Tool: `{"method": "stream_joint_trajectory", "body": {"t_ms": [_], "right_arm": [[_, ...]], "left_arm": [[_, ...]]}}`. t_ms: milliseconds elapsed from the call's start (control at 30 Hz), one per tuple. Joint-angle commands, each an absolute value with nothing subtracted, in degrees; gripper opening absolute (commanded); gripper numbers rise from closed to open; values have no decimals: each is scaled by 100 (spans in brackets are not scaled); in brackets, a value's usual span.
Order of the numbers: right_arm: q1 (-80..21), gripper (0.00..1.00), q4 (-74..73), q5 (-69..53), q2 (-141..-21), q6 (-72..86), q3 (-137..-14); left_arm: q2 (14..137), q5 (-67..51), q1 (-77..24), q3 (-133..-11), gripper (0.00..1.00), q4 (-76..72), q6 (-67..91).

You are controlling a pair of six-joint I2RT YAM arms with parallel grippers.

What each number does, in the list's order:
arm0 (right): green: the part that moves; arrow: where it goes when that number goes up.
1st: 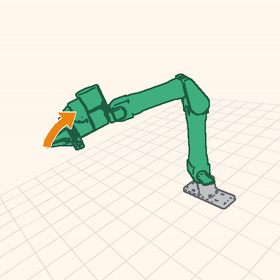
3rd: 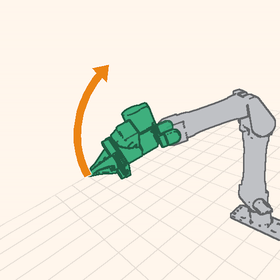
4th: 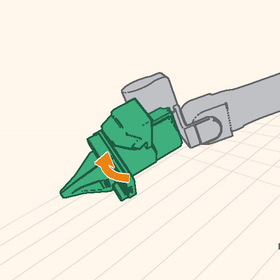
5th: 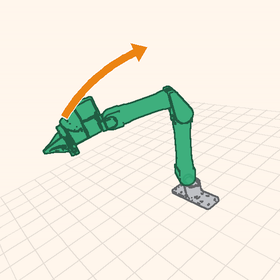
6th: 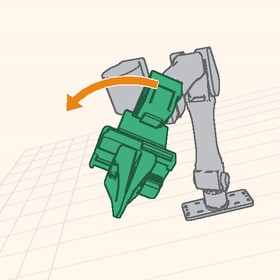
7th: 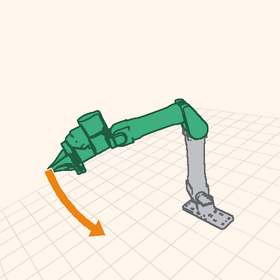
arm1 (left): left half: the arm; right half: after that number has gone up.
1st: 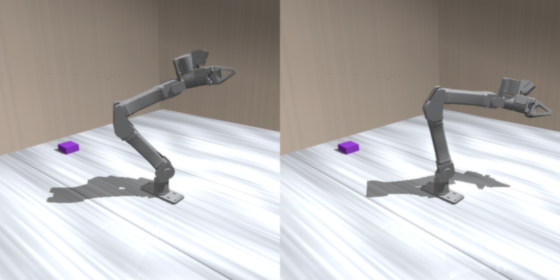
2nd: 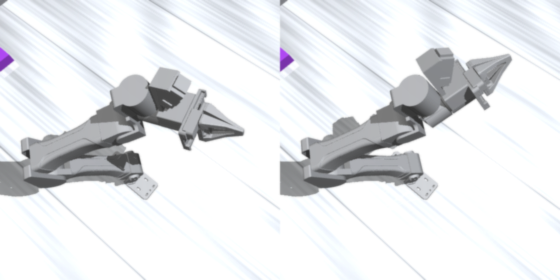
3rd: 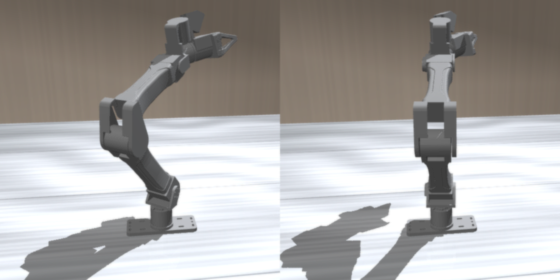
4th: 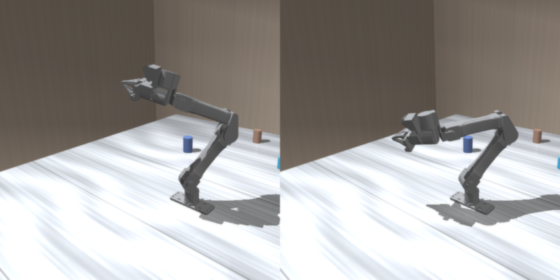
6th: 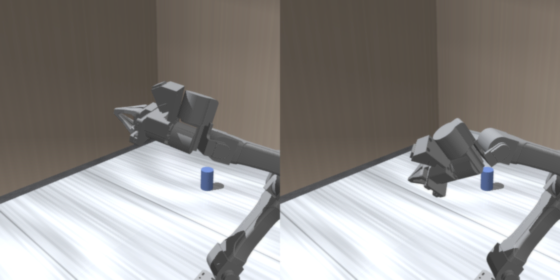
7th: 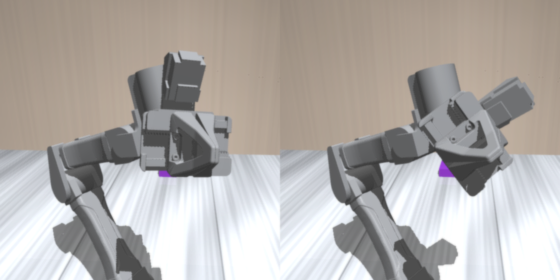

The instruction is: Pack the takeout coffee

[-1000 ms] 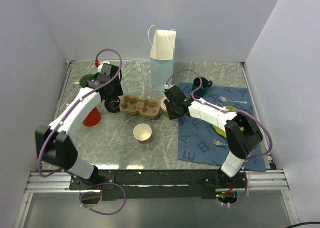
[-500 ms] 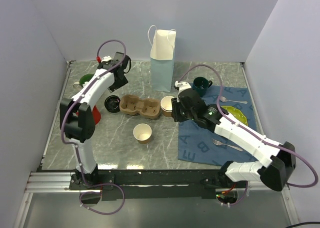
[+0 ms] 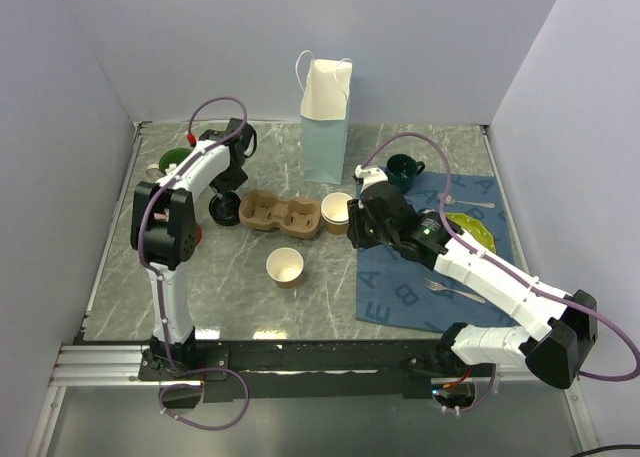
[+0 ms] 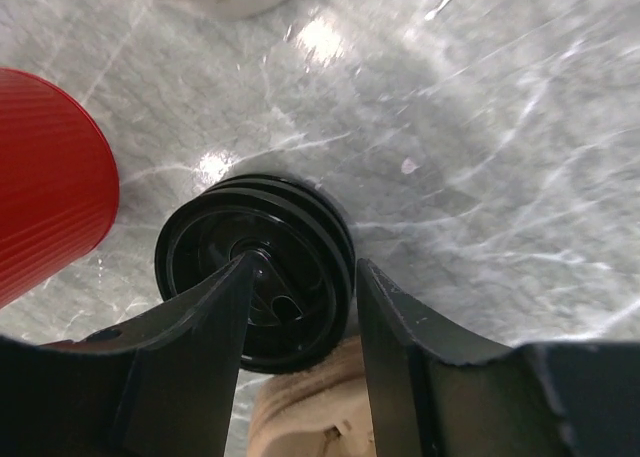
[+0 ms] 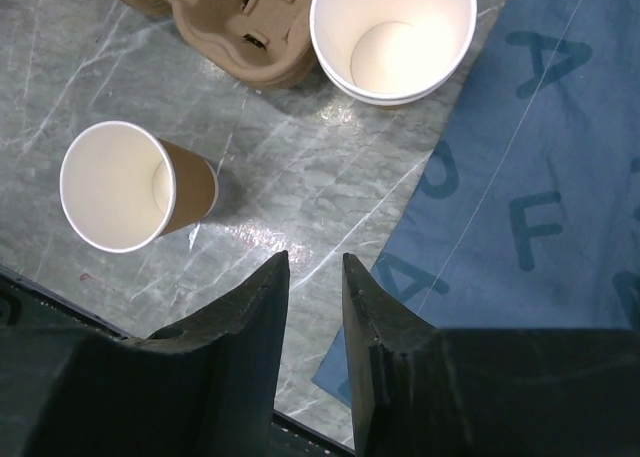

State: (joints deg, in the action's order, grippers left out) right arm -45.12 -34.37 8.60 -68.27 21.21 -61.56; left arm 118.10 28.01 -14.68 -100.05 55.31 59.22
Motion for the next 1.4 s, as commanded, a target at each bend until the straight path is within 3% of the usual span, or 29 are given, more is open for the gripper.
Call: {"method": "stream_joint_trajectory", "body": {"t_ms": [0, 467, 567, 800, 900, 1367], "right_arm": [[-4544, 36, -3340, 958, -6741, 2136, -6178], [-4553, 35, -3270, 888, -6908, 2065, -6240], [-4570, 35, -3243, 879, -6917, 2074, -6267], [-4605, 35, -3217, 853, -6978, 2065, -6293], [-4614, 35, -3199, 853, -7005, 2048, -6337], [-4606, 35, -3147, 695, -7198, 1978, -6600]], "left_arm": [[11646, 2813, -1485, -9756, 52, 5221, 6021], [11724, 2690, -1494, -9853, 52, 5203, 5959], [11742, 2550, -1494, -9818, 48, 5081, 5872], [11654, 2549, -1494, -9826, 10, 5080, 5722], [11663, 2558, -1494, -9852, 1, 5194, 5713], [11268, 2329, -1503, -10221, 1, 5651, 5546]]}}
